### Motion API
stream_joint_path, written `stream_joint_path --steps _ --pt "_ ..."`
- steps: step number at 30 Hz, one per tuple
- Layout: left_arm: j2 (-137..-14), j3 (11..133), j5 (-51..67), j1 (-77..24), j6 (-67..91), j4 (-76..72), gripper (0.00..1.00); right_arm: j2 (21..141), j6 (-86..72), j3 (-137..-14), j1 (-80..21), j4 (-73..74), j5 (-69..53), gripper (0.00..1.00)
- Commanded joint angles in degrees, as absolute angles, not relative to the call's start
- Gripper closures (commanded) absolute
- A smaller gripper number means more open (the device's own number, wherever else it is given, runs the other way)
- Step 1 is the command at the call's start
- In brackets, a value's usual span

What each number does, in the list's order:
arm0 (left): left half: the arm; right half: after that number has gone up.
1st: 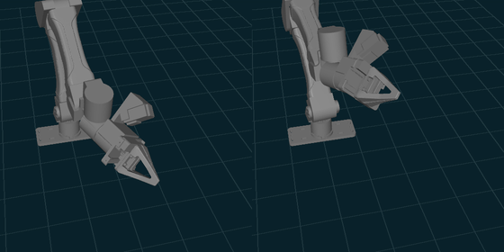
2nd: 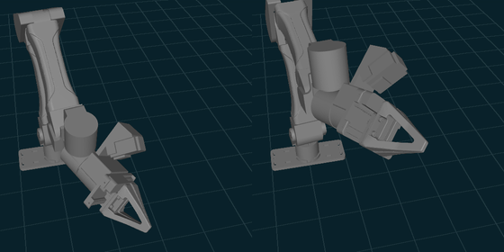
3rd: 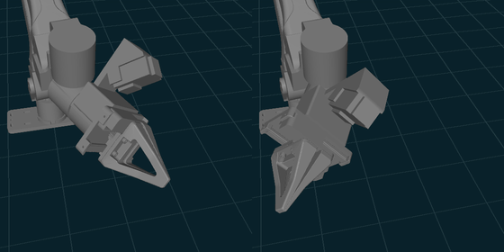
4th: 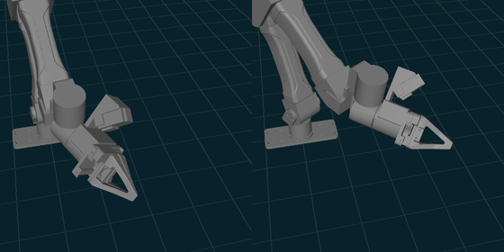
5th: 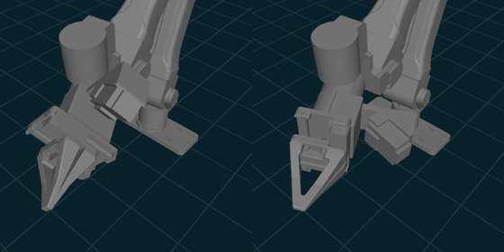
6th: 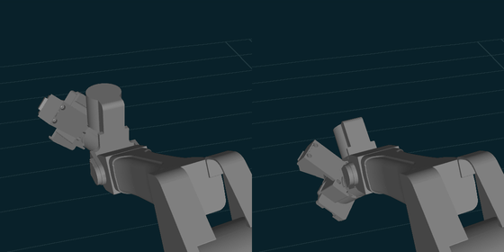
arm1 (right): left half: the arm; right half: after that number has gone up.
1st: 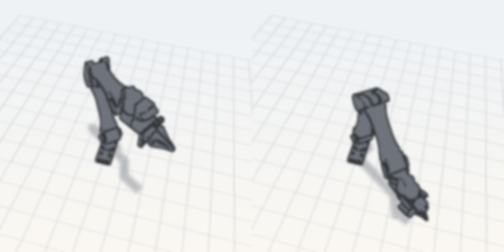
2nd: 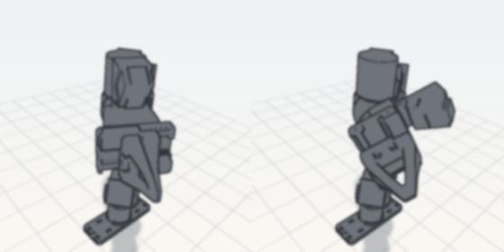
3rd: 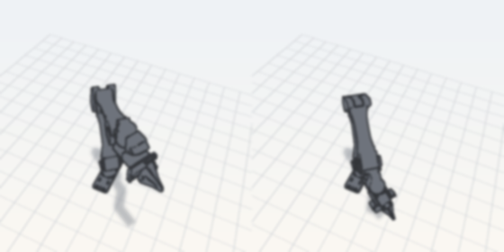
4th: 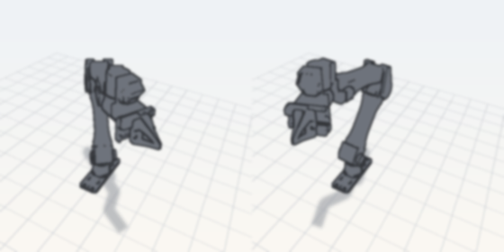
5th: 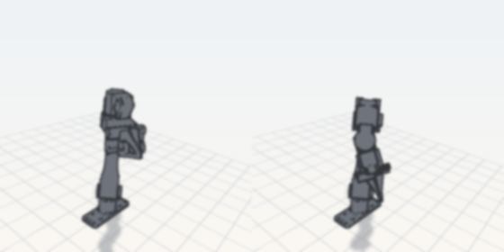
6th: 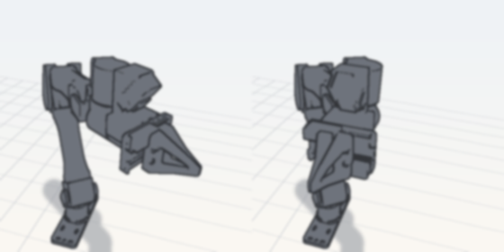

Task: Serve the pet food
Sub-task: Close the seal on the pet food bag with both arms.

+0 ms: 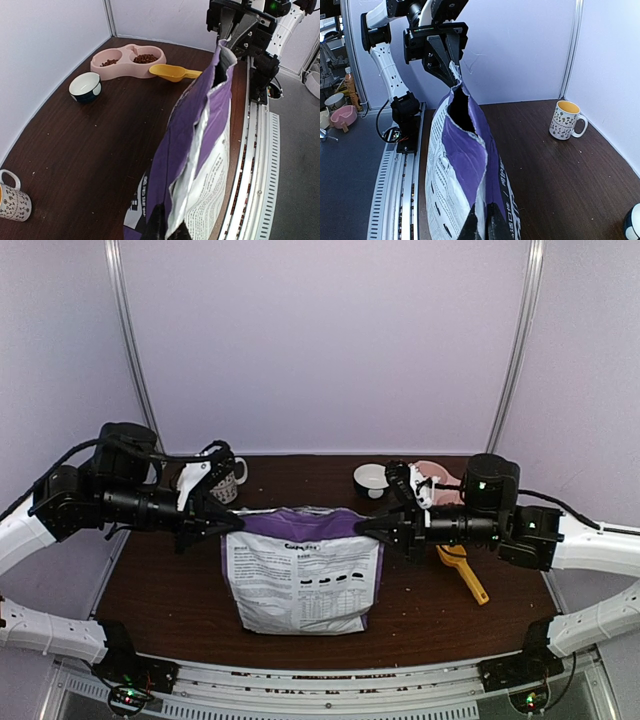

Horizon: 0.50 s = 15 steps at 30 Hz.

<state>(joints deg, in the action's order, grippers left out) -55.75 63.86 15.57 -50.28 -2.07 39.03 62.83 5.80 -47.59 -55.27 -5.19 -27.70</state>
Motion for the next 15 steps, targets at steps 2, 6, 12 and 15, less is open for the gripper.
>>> stream_joint_path --steps 2,6,12,15 --pt "-53.19 66.49 6.84 -50.02 -2.47 33.68 1.00 57.94 2.77 -44.63 -53.55 -9.61 -30.32 1.00" --pt "-53.89 67.47 1.86 -50.02 -3.72 35.89 0.98 56.30 1.74 -44.84 -53.55 -7.98 -31.98 1.00" --pt "-60.13 74.28 12.19 -51.44 -7.17 38.50 0.75 57.52 0.01 -45.02 -53.53 -7.88 -34.07 1.00" --pt "-64.42 79.44 11.24 -54.11 -9.42 41.68 0.45 57.85 -0.37 -44.67 -53.59 -8.73 -33.79 1.00"
